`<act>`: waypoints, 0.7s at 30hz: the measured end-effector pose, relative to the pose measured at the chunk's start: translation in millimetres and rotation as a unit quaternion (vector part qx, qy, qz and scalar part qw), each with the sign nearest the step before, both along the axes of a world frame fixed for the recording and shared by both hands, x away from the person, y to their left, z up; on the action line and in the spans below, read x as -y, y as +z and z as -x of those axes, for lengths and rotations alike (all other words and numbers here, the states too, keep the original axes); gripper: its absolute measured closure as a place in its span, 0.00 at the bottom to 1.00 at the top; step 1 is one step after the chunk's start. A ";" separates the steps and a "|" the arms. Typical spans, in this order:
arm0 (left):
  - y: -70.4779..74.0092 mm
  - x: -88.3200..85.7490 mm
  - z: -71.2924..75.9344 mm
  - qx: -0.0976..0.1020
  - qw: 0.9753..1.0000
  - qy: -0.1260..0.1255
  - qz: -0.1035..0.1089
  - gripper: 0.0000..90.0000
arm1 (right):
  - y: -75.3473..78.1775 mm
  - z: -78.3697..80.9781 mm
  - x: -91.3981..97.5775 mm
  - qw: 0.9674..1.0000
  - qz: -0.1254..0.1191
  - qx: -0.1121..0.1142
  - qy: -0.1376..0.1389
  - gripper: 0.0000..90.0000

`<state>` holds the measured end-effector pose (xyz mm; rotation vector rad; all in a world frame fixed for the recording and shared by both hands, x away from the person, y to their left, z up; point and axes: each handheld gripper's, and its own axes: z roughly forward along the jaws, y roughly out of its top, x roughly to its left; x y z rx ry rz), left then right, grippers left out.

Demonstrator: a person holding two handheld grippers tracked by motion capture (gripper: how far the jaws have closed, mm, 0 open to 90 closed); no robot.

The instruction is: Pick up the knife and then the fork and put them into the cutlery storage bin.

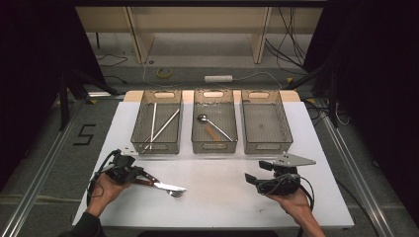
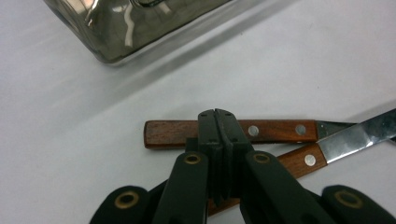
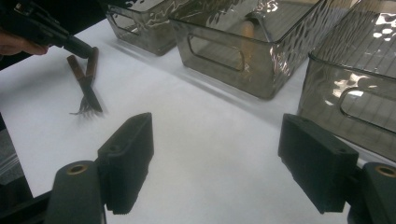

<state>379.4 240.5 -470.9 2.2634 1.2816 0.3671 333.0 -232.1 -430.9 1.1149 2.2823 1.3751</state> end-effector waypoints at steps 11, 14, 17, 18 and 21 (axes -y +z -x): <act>-2.3 -3.1 4.2 -0.028 1.000 -0.002 -0.012 0.98 | 0.0 0.2 -0.6 1.000 0.003 -0.001 0.002 0.31; -1.6 -2.9 7.2 -0.035 0.999 -0.001 -0.018 0.98 | 0.2 0.6 -0.6 1.000 0.004 0.000 0.002 0.31; -0.9 -2.6 11.6 -0.046 0.999 -0.003 -0.024 0.98 | 0.5 0.8 -0.4 1.000 0.004 -0.001 0.001 0.31; -1.3 -2.2 12.9 -0.049 0.999 -0.003 -0.024 0.98 | 0.5 0.7 -0.3 1.000 0.004 -0.001 0.002 0.31; -0.8 -0.7 16.1 -0.057 0.998 -0.005 -0.028 0.98 | 0.5 0.8 -0.3 1.000 0.004 -0.001 0.002 0.31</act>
